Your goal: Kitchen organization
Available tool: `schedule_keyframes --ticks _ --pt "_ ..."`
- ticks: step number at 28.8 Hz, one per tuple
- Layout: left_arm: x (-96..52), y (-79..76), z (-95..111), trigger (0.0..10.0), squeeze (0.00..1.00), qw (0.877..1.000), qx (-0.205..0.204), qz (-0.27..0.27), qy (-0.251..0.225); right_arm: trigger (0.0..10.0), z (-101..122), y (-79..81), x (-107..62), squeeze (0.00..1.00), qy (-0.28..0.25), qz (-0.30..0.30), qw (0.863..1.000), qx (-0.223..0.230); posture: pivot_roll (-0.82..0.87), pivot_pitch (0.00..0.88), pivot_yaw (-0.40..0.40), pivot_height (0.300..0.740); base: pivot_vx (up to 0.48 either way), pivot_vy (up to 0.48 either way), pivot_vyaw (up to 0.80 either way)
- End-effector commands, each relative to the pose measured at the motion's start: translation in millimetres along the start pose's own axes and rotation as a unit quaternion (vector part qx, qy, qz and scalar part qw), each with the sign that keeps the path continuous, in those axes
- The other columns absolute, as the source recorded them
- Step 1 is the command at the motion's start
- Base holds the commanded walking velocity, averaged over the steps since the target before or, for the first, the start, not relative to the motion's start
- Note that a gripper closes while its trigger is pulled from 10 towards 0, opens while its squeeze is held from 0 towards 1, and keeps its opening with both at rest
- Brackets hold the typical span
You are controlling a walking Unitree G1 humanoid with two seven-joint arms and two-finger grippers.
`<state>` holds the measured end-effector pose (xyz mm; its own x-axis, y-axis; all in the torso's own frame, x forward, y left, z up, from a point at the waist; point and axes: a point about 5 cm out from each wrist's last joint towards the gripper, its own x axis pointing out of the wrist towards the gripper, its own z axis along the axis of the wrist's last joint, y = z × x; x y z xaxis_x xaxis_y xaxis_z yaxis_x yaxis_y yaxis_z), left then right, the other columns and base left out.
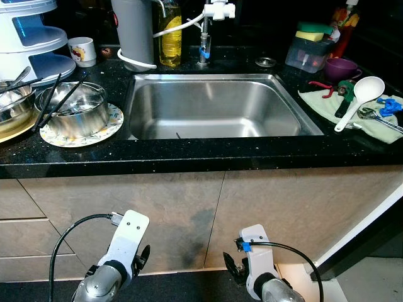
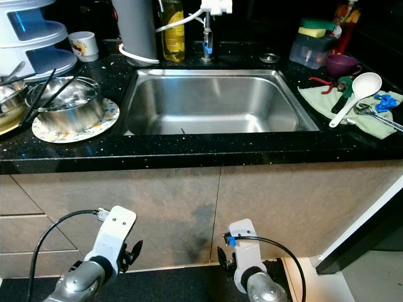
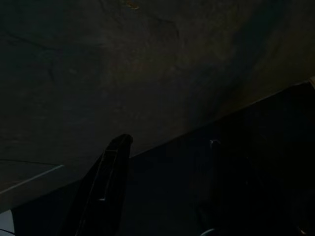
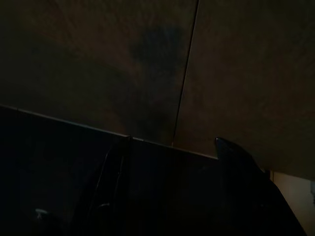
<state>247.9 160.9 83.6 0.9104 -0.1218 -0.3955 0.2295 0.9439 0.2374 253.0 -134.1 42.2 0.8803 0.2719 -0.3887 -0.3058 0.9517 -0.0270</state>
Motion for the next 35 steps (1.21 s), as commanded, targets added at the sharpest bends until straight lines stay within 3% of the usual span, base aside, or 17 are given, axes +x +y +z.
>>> schedule_keyframes --ticks 1,35 --pt "0.8 0.1 -4.9 10.0 0.0 1.0 -0.007 0.005 0.008 10.0 -3.8 0.6 -0.2 0.0 -0.001 -0.003 1.0 0.007 -0.06 0.132 -0.028 0.74 0.0 0.334 0.0" --pt "5.9 5.2 3.5 10.0 0.0 1.0 -0.001 -0.003 -0.01 10.0 -3.6 0.5 1.3 0.0 -0.017 -0.018 0.999 0.028 -0.05 0.16 -0.017 0.74 0.0 0.378 0.0"
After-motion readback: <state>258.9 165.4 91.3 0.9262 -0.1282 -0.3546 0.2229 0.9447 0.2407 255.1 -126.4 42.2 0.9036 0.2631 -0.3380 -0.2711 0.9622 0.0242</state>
